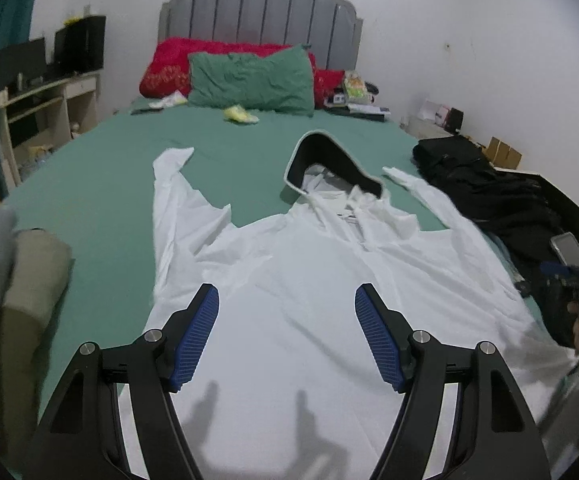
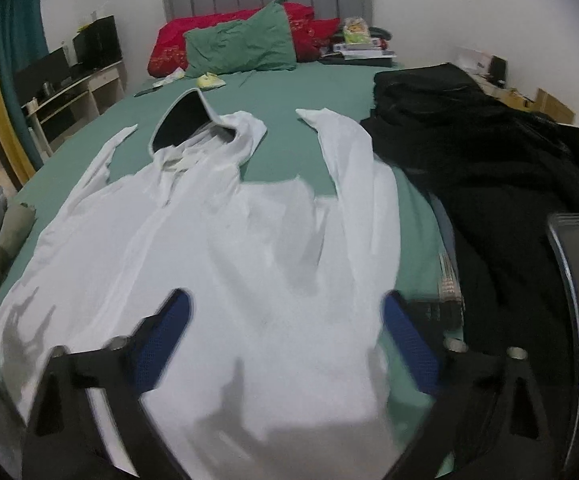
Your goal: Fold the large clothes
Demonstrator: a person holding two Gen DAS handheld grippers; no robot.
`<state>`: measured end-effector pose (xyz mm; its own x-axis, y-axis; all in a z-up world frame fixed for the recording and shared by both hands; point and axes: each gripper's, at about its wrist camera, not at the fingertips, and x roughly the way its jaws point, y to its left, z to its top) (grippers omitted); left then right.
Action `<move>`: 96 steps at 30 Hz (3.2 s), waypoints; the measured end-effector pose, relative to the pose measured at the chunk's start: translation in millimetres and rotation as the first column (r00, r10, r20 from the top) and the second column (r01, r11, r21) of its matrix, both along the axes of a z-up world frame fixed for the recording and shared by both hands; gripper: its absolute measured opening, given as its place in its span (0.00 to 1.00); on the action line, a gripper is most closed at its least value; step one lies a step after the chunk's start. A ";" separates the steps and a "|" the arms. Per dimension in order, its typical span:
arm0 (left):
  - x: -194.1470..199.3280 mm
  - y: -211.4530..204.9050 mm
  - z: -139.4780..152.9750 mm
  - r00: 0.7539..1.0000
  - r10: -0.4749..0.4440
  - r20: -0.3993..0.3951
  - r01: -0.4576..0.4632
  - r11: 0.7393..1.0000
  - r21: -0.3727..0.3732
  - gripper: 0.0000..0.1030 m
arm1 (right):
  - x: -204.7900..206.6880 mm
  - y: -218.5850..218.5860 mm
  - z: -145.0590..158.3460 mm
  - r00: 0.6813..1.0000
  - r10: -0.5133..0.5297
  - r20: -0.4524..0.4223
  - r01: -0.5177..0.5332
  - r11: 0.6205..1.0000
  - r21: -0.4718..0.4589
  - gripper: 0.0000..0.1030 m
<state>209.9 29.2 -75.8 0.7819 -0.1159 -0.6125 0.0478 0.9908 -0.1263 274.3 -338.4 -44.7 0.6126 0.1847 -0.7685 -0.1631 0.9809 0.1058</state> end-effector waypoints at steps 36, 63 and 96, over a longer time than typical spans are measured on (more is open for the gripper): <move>105.0 110.0 -29.5 0.985 0.123 -0.123 -0.134 0.988 -0.083 0.71 | 179.4 97.4 101.5 0.979 0.173 0.109 -0.180 0.982 0.058 0.02; 80.8 156.2 -14.3 0.986 0.119 -0.115 -0.138 0.975 -0.175 0.71 | 116.1 338.3 -86.4 0.857 0.448 -0.256 -0.463 0.886 0.003 0.13; 106.0 216.5 -53.6 0.952 0.230 -0.202 -0.274 0.934 -0.230 0.71 | 333.5 532.3 -77.3 0.913 0.379 -0.149 -0.364 0.924 0.119 0.03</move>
